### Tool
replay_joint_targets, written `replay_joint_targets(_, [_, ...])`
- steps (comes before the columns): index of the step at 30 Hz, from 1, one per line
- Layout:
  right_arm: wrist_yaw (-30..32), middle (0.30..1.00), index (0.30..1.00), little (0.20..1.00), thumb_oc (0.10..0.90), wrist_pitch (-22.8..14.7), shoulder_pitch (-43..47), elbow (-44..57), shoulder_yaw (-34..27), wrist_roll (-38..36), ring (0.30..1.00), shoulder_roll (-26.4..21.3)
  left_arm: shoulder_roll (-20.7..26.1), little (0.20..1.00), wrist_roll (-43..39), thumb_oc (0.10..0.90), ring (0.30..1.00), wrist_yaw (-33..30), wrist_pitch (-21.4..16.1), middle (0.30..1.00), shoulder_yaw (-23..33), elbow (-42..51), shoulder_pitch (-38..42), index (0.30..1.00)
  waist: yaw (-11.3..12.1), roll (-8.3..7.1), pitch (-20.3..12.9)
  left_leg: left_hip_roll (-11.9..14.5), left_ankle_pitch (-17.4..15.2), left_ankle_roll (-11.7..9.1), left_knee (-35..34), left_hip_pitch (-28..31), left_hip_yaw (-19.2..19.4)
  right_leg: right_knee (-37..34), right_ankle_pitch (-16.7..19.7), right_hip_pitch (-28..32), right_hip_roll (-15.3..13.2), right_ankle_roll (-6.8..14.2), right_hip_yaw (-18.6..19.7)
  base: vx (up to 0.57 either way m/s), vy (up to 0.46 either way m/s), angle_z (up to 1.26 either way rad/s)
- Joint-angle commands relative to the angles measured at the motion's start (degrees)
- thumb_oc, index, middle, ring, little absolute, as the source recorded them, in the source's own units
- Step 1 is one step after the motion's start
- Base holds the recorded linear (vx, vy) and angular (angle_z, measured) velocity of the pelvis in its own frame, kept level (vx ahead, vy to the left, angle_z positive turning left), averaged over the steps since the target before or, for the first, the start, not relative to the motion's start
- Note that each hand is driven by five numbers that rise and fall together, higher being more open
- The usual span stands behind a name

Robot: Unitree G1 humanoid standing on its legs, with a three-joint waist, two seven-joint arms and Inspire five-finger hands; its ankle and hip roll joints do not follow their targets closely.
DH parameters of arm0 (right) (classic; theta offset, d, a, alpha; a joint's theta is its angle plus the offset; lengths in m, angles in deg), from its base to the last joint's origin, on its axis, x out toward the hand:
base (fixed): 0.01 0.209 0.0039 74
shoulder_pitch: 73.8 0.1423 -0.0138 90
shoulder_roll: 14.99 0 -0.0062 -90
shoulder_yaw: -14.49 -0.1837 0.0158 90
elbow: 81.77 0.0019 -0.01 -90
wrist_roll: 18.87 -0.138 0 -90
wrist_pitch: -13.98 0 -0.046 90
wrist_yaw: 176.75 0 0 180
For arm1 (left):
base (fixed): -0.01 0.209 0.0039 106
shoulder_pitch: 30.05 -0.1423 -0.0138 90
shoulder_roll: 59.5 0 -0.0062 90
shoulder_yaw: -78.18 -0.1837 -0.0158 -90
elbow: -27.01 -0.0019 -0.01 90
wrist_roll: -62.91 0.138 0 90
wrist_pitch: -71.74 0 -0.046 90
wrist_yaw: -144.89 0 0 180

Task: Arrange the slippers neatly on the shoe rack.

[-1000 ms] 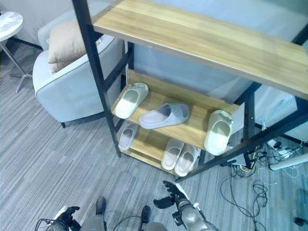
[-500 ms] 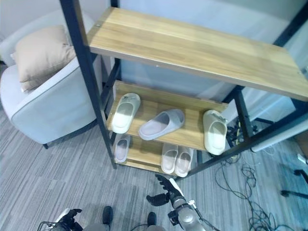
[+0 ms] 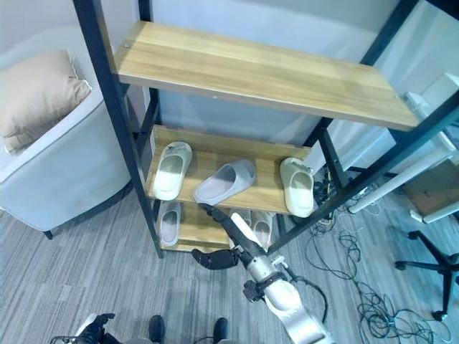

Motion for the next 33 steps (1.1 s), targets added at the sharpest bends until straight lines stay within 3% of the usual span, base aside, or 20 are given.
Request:
replay_joint_targets(1, [5.8, 0.9, 0.9, 0.9, 0.8, -4.5, 5.7, 4.2, -8.1, -2.5, 0.9, -1.6, -2.3, 0.9, 2.2, 0.8, 0.9, 1.2, -1.9, 0.9, -1.6, -2.1, 1.9, 0.9, 1.3, 2.44, -1.5, 1.4, -6.4, -0.6, 1.9, 0.2, -8.3, 2.5, -6.5, 1.3, 1.1, 2.3, 0.1, 0.09, 0.005, 0.13])
replay_joint_targets(8, [16.4, 0.9, 0.9, 0.9, 0.8, -2.8, 14.1, -5.3, -15.3, -1.6, 0.9, 0.0, -2.9, 0.9, 1.8, 0.8, 0.9, 0.6, -2.0, 0.9, -3.6, -0.6, 1.7, 0.9, 3.7, 2.14, -2.3, 1.5, -6.7, -0.5, 1.1, 1.4, -10.0, 1.2, -7.1, 3.4, 1.8, 1.8, -1.2, 0.08, -0.012, 0.1])
replay_joint_targets(10, [19.7, 0.9, 0.9, 0.9, 0.8, -3.6, 16.7, -7.5, -19.0, -0.5, 0.9, -2.7, -2.3, 0.9, 6.3, 0.8, 0.9, 0.3, -2.6, 0.9, -7.2, 0.4, 1.7, 0.9, 4.6, 1.9, -2.6, 1.6, -6.6, -0.7, 0.9, 1.3, -10.7, 0.5, -7.2, 3.6, 2.1, 1.8, -1.9, 0.06, -0.008, 0.1])
replay_joint_targets(12, [22.2, 0.9, 0.9, 0.9, 0.8, -4.4, 18.2, -10.8, -20.5, -2.1, 0.9, -2.2, -2.4, 0.9, 8.4, 0.8, 0.9, 0.5, -2.6, 0.9, -9.1, 0.1, 1.3, 0.9, 5.1, 1.91, -2.6, 1.6, -6.5, -0.7, 0.7, 1.1, -10.8, 0.3, -7.2, 3.5, 2.1, 1.8, -2.1, 0.03, 0.014, 0.21])
replay_joint_targets(16, [26.2, 0.9, 0.9, 0.9, 0.8, -3.8, 20.9, -20.3, -22.6, -5.5, 0.9, -1.6, -2.6, 0.9, 5.0, 0.8, 0.9, 0.5, -2.0, 0.9, -6.7, -2.2, 1.2, 0.9, 6.6, 1.48, -2.8, 1.6, -5.9, -1.0, 0.4, 0.0, -11.7, 0.3, -7.1, 2.6, 2.3, 1.7, -2.8, 0.02, 0.012, 0.11])
replay_joint_targets(21, [28.2, 0.9, 0.9, 0.9, 0.8, -3.8, 23.2, -28.3, -24.7, -9.6, 0.9, -2.1, -2.8, 0.9, 3.8, 0.8, 0.9, 0.1, -1.7, 0.9, -6.0, -3.6, 0.8, 0.9, 7.6, 1.07, -2.9, 1.4, -5.7, -1.3, 0.4, -1.1, -12.5, 0.3, -7.1, 1.9, 2.3, 1.8, -3.5, 0.02, 0.007, 0.13])
replay_joint_targets(24, [28.4, 0.9, 0.9, 0.9, 0.8, -4.9, 27.2, -34.9, -24.4, -16.6, 0.9, -2.5, -2.8, 0.9, 2.9, 0.8, 0.9, -0.1, -1.6, 0.9, -6.7, -4.1, 0.7, 0.9, 8.4, 0.74, -2.4, 1.4, -5.3, -1.5, 0.4, -2.6, -12.9, 0.3, -7.0, 0.5, 2.1, 1.9, -3.6, -0.01, 0.009, 0.07])
replay_joint_targets(33, [27.6, 0.9, 0.9, 0.9, 0.8, -7.6, 31.3, -35.1, -24.1, -24.7, 0.9, -1.4, -2.5, 0.9, 0.7, 0.8, 0.9, -0.5, -1.5, 0.9, -6.3, -4.4, 1.4, 0.9, 9.4, 0.22, -1.3, 1.7, -4.8, -1.8, 0.4, -4.8, -13.4, 0.3, -6.9, -1.6, 2.4, 2.0, -3.7, -0.02, 0.006, 0.06])
